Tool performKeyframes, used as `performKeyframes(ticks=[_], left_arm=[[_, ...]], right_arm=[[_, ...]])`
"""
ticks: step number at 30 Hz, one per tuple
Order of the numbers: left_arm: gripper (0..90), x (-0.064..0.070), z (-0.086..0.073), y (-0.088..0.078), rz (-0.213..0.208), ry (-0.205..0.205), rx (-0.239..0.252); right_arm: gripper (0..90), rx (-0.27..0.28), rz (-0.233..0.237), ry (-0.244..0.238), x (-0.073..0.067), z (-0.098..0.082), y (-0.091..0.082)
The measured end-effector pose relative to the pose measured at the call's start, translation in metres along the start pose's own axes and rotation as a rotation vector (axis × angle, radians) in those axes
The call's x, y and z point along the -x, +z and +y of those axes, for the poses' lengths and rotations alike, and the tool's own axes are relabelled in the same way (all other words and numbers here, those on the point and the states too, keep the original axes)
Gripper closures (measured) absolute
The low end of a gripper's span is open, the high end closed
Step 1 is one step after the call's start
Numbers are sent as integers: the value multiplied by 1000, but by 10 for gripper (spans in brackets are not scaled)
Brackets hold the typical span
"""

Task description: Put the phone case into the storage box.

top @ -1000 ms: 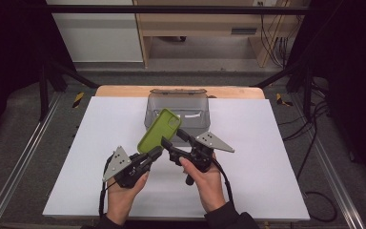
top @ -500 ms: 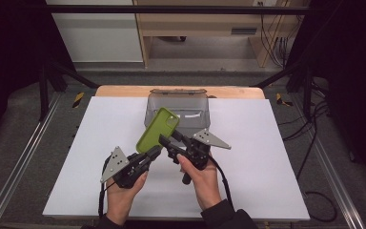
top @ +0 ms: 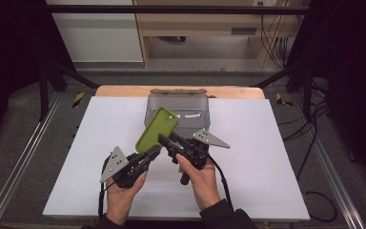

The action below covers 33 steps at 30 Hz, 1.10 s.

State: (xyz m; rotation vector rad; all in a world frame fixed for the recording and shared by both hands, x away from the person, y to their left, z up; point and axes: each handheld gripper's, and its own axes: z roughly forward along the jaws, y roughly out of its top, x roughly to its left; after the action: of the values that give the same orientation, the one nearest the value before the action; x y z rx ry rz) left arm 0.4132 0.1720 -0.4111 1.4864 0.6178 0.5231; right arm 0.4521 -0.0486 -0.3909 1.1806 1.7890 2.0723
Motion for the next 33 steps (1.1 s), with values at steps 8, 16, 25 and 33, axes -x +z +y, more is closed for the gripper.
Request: performKeyframes(ticks=[8, 16, 25, 33], left_arm=[[880, -1, 0, -1, 9, 1, 11], [880, 0, -1, -1, 8, -1, 13], [880, 3, -7, 1, 27, 7, 6], [850, 2, -9, 2, 33, 1, 3]], right_arm=[[646, 8, 10, 9, -2, -2, 1], [690, 12, 6, 28, -2, -3, 1], [773, -2, 22, 30, -5, -3, 0], [774, -11, 19, 33, -3, -3, 1]])
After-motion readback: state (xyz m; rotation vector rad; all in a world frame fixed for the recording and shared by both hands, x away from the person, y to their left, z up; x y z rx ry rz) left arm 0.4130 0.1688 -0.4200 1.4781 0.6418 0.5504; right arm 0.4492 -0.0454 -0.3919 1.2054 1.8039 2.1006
